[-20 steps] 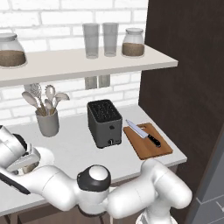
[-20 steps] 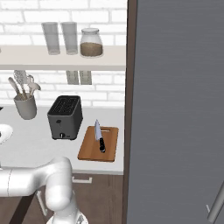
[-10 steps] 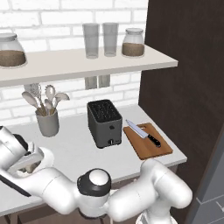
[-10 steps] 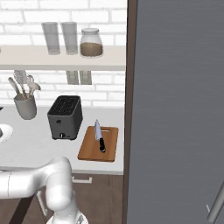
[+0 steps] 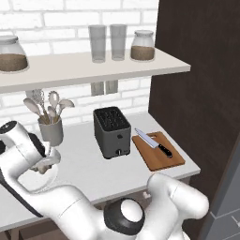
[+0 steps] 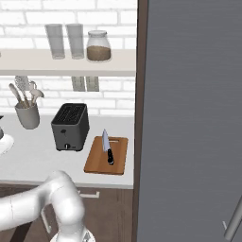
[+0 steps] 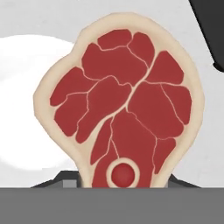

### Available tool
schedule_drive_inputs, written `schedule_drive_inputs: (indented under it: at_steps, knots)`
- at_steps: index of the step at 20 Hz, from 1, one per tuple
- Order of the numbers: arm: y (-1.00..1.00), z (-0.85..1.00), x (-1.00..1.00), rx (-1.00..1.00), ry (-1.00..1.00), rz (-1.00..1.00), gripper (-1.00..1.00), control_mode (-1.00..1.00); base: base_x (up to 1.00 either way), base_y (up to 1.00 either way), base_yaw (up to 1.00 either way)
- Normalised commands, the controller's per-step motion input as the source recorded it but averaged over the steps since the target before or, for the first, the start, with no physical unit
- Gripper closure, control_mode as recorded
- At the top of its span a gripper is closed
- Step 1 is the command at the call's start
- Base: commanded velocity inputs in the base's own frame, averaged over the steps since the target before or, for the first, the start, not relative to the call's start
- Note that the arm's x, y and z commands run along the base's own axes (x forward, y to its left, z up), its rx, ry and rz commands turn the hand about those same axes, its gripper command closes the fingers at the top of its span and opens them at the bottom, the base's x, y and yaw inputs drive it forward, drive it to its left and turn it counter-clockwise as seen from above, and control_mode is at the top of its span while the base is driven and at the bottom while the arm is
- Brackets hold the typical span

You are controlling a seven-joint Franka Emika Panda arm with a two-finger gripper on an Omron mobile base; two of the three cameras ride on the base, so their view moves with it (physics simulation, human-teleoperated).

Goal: Pick up the knife from the drawer and place it on the cutting board. Then place the meat from the plate to the cutting board.

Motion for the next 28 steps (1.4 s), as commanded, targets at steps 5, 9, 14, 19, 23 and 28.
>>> schedule_drive_inputs:
  at_steps: [5,9,14,19,23,28]
  knots:
    - [-1.0,0.7,-0.49,0.12,-0.2,-0.14,1.0,-1.0,0.0,0.0,0.0]
    - [-1.0,0.45,-0.26,0.05,-0.12,-0.13,1.0,-1.0,0.0,0.0,0.0]
    - [-1.0,0.56,-0.01,0.07,-0.01,-0.19,1.0,-1.0,0.0,0.0,0.0]
    - [-1.0,0.65,0.0,0.08,0.03,-0.22,1.0,-1.0,0.0,0.0,0.0]
    - [-1.0,0.37,0.0,0.06,0.15,-0.21,1.0,-1.0,0.0,0.0,0.0]
    - [-1.0,0.01,0.0,0.09,0.26,-0.14,1.0,-1.0,0.0,0.0,0.0]
